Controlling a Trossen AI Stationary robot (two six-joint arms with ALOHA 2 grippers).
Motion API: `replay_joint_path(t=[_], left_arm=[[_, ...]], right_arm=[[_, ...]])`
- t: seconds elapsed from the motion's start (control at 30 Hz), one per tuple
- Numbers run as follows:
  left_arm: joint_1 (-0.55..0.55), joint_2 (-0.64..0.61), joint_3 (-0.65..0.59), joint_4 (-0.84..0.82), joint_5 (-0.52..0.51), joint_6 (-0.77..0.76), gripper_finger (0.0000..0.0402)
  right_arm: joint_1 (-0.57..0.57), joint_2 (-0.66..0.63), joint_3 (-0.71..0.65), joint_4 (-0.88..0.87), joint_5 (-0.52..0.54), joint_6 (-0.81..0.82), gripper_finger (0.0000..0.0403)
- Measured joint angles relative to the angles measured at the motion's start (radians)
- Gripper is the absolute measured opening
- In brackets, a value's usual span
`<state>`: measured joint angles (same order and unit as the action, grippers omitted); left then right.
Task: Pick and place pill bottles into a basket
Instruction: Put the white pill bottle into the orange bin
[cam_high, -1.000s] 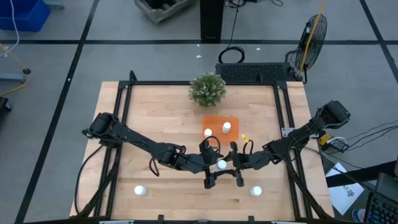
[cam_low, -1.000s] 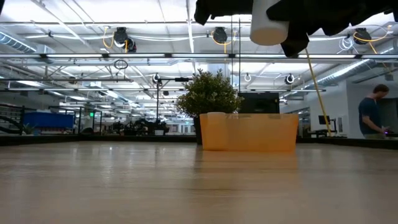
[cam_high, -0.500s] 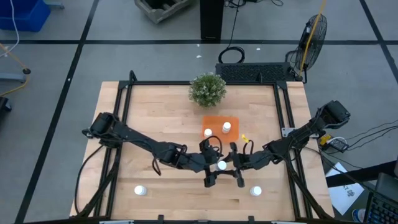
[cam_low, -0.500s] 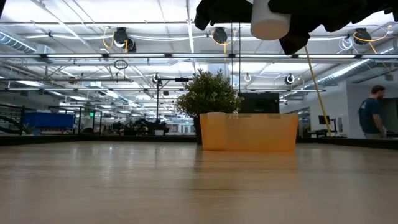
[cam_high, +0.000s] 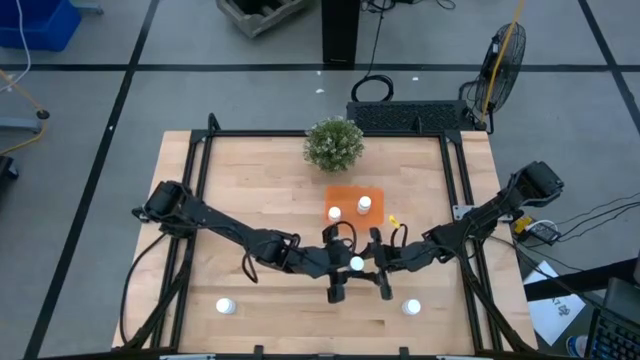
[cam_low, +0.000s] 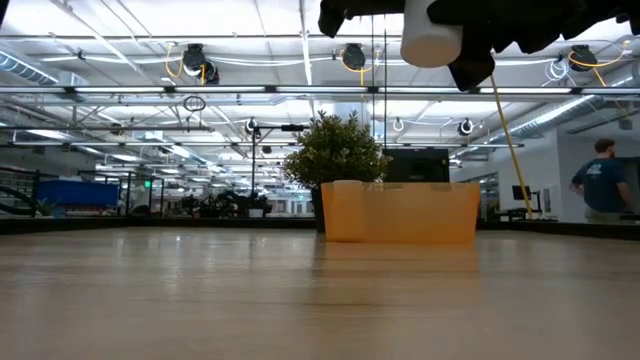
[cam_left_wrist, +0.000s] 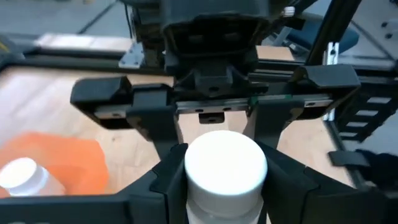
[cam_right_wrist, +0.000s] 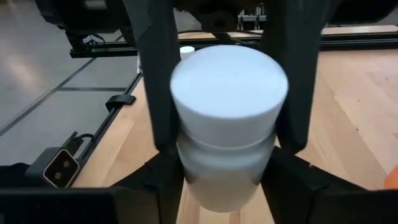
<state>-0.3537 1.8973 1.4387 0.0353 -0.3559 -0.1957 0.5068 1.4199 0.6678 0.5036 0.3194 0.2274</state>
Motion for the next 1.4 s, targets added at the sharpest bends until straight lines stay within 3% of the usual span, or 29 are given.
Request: replay_joint_path(t=[0.27, 0.47, 0.63, 0.8, 0.93, 1.2, 1.4], left_arm=[[-0.005, 0.0, 0.001, 0.035, -0.04, 0.084, 0.0163], [0.011, -0.014, 0.001, -0.026, -0.118, 0.118, 0.0173], [0.063, -0.026, 0.0, -0.017, -0.206, 0.158, 0.0165], [0.151, -0.027, 0.001, -0.015, -0.112, 0.148, 0.0164], [0.211, -0.027, 0.001, -0.003, -0.095, 0.139, 0.0174], [0.342, -0.023, -0.017, 0.017, -0.056, 0.09, 0.0164], [0.428, -0.02, -0.175, 0.24, 0.064, 0.035, 0.0164]], right_arm=[[0.001, 0.001, 0.0, -0.032, 0.05, -0.003, 0.024], [0.032, 0.001, -0.015, -0.08, 0.058, 0.094, 0.024], [0.087, 0.001, -0.071, -0.073, 0.161, 0.125, 0.0227], [0.133, -0.019, -0.133, -0.063, 0.273, 0.138, 0.0215], [0.173, -0.074, -0.174, -0.072, 0.364, 0.149, 0.0205], [0.225, -0.213, -0.231, -0.06, 0.383, 0.149, 0.0192], [0.247, -0.288, -0.269, -0.059, 0.417, 0.124, 0.0185]])
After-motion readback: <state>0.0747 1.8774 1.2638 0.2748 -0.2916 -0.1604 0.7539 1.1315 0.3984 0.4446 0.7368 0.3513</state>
